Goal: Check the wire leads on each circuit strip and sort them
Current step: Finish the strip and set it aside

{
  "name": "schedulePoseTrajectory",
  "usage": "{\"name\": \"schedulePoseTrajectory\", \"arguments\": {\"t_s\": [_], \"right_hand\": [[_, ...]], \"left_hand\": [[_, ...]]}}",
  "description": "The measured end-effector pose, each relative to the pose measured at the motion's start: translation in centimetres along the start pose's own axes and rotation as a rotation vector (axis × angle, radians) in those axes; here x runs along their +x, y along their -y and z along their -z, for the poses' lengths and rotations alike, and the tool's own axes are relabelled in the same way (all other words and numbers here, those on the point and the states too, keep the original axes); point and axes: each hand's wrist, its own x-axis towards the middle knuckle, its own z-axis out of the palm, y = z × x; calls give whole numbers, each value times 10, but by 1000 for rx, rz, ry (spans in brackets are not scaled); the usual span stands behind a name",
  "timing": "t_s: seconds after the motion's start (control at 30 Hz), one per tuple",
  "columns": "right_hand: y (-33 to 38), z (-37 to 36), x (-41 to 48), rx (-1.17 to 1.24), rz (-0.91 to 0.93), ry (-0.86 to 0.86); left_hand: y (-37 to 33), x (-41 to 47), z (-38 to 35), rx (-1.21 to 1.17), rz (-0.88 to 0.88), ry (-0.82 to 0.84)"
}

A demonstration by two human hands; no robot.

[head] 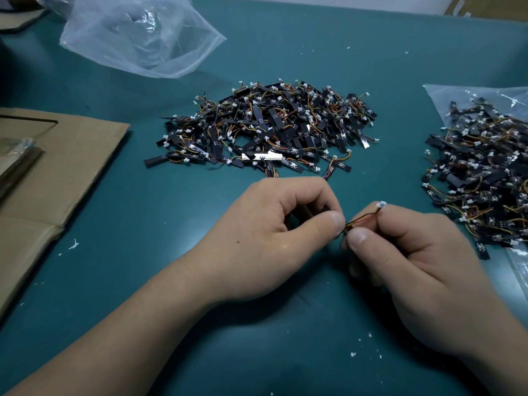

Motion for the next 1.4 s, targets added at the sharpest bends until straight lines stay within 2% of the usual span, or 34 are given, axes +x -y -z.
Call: {"name": "schedulePoseTrajectory", "arguments": {"t_s": [0.43,0.67,1.27,1.4], "right_hand": [[0,1,-1,0,0,-14],[1,0,1,-36,31,49],[3,2,1,-5,58,60],[2,5,-1,36,52,138]], "left_hand": [[-1,0,0,-41,2,-7],[-2,0,0,-35,21,11],[0,-2,0,-61,-41,-44],[1,-2,1,-88,-36,-52]]}}
